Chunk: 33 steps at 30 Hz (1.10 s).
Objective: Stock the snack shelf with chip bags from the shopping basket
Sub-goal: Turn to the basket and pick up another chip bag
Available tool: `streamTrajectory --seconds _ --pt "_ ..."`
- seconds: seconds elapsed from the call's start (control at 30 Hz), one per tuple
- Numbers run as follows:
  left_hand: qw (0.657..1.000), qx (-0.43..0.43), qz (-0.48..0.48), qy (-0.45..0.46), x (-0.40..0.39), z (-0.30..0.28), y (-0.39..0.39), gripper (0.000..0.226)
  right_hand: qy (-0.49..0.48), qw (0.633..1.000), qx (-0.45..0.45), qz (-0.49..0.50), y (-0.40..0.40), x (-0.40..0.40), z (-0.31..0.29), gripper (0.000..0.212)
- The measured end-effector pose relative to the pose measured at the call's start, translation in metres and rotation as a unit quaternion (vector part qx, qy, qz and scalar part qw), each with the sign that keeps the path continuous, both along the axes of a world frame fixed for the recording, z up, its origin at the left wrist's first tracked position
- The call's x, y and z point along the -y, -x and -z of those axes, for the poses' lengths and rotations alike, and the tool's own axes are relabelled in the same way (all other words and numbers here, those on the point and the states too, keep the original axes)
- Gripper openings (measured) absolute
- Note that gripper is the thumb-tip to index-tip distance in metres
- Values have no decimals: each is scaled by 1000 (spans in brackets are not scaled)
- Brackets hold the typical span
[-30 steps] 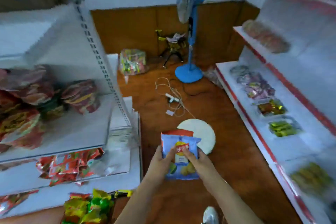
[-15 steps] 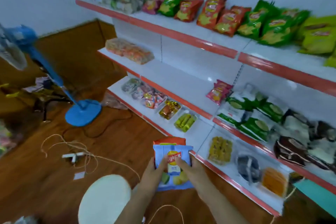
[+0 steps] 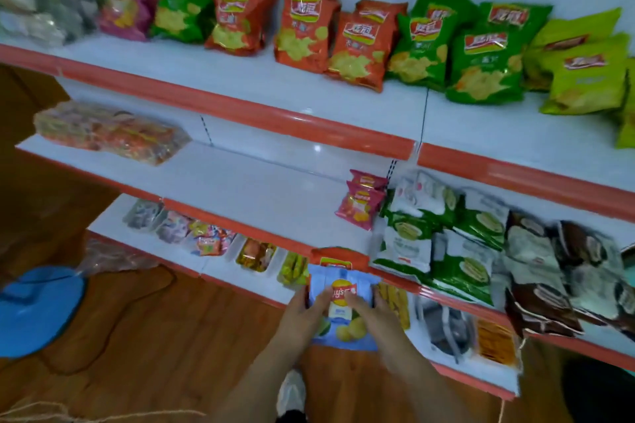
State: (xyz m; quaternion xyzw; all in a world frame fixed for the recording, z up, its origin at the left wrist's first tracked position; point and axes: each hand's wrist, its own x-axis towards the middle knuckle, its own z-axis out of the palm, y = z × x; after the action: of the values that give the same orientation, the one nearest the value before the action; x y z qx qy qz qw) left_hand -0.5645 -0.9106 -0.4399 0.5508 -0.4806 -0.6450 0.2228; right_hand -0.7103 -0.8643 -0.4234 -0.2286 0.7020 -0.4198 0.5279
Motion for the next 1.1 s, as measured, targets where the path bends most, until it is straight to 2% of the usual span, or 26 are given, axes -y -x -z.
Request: streamTrajectory --seconds 0.07,0.2,0.3,0.4,0.5,0.7,0.8,0.97,1.1 --pt "999 32 36 20 44 10 8 31 -8 1000 -21 9 7 36 12 20" --pt "985 101 115 74 122 44 29 54 -26 998 -59 16 27 96 43 34" --pt "955 182 180 152 173 94 54 77 -27 994 -97 32 45 133 71 53" --pt "927 235 204 208 214 141 79 74 -13 992 -113 59 62 162 106 50" --pt "934 211 217 191 242 163 97 66 -1 988 -127 90 74 189 126 50" --pt "968 71 190 145 258 169 119 59 35 981 -132 137 87 214 152 48" --pt "973 28 185 134 247 186 121 55 26 981 -126 145 83 209 168 48" --pt "974 18 182 137 224 172 118 35 47 983 -127 127 75 194 178 42" --pt "973 90 191 96 219 163 114 42 27 982 -140 120 73 189 180 43"
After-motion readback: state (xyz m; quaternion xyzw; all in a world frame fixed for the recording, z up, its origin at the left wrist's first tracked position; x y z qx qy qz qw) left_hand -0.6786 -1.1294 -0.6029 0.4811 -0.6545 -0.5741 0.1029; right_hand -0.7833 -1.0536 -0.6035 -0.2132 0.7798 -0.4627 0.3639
